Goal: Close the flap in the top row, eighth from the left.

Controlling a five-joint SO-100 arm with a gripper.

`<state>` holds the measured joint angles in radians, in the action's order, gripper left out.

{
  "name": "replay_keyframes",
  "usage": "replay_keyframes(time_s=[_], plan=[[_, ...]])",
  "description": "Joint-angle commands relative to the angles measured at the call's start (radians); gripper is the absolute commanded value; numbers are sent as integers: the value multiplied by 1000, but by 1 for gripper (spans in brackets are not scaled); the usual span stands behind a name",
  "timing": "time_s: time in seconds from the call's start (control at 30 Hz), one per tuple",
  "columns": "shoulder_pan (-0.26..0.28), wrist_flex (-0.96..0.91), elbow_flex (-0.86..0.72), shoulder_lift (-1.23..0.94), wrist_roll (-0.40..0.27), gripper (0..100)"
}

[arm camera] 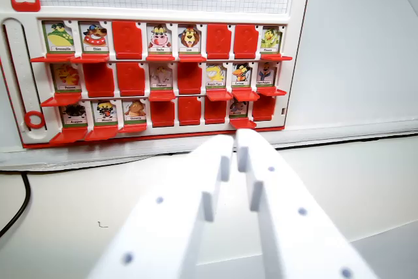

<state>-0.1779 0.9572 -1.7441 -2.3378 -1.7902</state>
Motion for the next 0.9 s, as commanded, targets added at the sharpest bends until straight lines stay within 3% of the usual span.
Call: replay_keyframes(time_s=[0.0,0.2,0.43,0.87], plan=[[-40,-166,-28,60,-40,0],[-94,-356,-64,258,-97,0],[-120,-560,-63,491,-143,0],[-135,-635,249,900,-170,0]])
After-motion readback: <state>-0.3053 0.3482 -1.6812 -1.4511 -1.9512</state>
